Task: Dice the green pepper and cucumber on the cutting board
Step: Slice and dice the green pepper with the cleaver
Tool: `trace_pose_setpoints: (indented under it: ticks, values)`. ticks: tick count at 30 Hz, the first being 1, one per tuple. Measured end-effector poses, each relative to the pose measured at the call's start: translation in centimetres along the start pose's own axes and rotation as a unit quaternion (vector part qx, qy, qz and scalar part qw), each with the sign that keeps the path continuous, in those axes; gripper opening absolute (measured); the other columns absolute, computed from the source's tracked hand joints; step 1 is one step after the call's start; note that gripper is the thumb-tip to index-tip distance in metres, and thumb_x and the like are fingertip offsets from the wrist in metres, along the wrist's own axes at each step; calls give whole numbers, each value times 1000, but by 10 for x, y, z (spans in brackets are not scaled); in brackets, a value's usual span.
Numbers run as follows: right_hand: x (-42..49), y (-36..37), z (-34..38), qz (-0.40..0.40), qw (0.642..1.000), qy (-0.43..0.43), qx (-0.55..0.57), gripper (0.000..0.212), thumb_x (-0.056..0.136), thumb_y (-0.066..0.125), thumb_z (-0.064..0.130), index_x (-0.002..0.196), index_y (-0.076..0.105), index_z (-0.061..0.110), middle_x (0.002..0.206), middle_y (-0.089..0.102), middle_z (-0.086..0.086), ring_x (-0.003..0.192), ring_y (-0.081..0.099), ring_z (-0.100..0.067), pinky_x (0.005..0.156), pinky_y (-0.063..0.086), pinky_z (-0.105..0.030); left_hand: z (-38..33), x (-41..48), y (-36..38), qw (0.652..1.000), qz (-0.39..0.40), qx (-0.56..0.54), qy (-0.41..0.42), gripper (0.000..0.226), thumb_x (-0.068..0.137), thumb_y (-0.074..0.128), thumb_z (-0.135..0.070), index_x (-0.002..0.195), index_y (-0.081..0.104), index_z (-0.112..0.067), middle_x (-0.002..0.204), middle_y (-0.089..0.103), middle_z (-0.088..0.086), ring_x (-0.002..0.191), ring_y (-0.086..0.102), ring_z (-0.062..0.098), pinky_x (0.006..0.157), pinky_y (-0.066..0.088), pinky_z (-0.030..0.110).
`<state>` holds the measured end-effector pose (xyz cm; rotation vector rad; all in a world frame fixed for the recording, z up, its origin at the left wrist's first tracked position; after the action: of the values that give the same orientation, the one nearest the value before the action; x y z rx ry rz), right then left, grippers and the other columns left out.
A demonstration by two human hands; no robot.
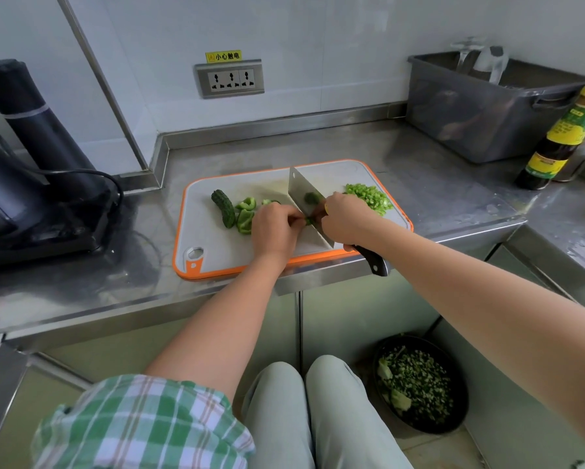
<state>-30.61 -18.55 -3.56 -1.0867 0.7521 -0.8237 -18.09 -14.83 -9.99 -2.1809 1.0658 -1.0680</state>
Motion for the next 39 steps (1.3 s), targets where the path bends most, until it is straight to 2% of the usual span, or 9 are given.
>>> trace_pose_setpoints:
  ticks: [4,8,12,14,21,25,29,33,39]
  values:
    - [7,4,1,-16,999,13,49,7,92,40,5,94,46,5,70,49,-7,44,55,-20,40,38,-25,3,0,1,1000,4,-5,-2,10,80,71,-14,86,79,-16,82,75,4,74,65,22,64,45,27]
    - [6,-2,-3,-26,996,23,83,8,95,36,8,95,43,4,69,50,-9,42,54,-21,38,36,-24,5,0,2,1000,-4,-2,20,10,80,69,-11,79,79,-13,75,74,6,69,64,23,63,46,27]
    - [-1,-13,1,1,997,19,73,9,93,37,4,96,46,2,71,52,-13,41,54,-21,36,37,-23,5,1,4,1000,-8,-5,5,10,80,68,-11,81,79,-11,80,75,4,75,65,21,65,38,23]
    - [-5,-15,4,15,998,12,56,10,91,37,2,94,47,1,72,53,-15,41,54,-21,36,38,-23,5,1,4,1000,-7,-12,1,9,80,69,-11,81,78,-11,81,75,4,75,65,22,65,40,26]
    - [-2,-5,4,10,999,6,42,13,91,37,2,79,43,4,68,50,-12,40,54,-21,35,36,-22,5,1,2,1000,-1,-23,4,8,79,71,-12,81,79,-14,78,74,4,71,62,21,61,35,26]
    - [3,3,8,-19,999,8,32,5,91,40,4,88,44,3,72,50,-11,49,55,-25,41,44,-27,5,1,1,1000,4,-16,6,10,79,70,-12,82,79,-15,77,74,4,69,62,20,60,30,23]
    - [5,3,3,-32,997,17,65,6,93,39,3,90,44,4,68,50,-8,43,54,-19,39,39,-25,4,1,0,999,-3,-42,-23,6,79,73,-12,83,78,-10,82,74,5,72,61,14,63,32,17]
    - [-2,-6,2,-11,998,9,61,7,92,39,3,89,45,2,67,50,-10,40,53,-20,37,38,-24,4,1,1,999,-7,-44,-28,5,79,73,-11,80,77,-8,81,74,6,74,64,17,62,31,18]
    - [-3,-2,8,8,999,-3,43,8,92,39,5,90,46,2,69,53,-12,38,52,-19,36,36,-22,4,-1,-1,998,-3,-55,-23,6,78,73,-13,79,78,-11,77,74,4,66,57,14,59,28,21]
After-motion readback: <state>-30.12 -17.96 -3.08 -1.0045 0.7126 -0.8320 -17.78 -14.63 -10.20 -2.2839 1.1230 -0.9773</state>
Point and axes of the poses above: each hand's wrist, its own x-axis towards the middle knuckle, its own y-axis out of the palm, z = x × y, the point moved 1 cm from there along x, towards the middle knuckle
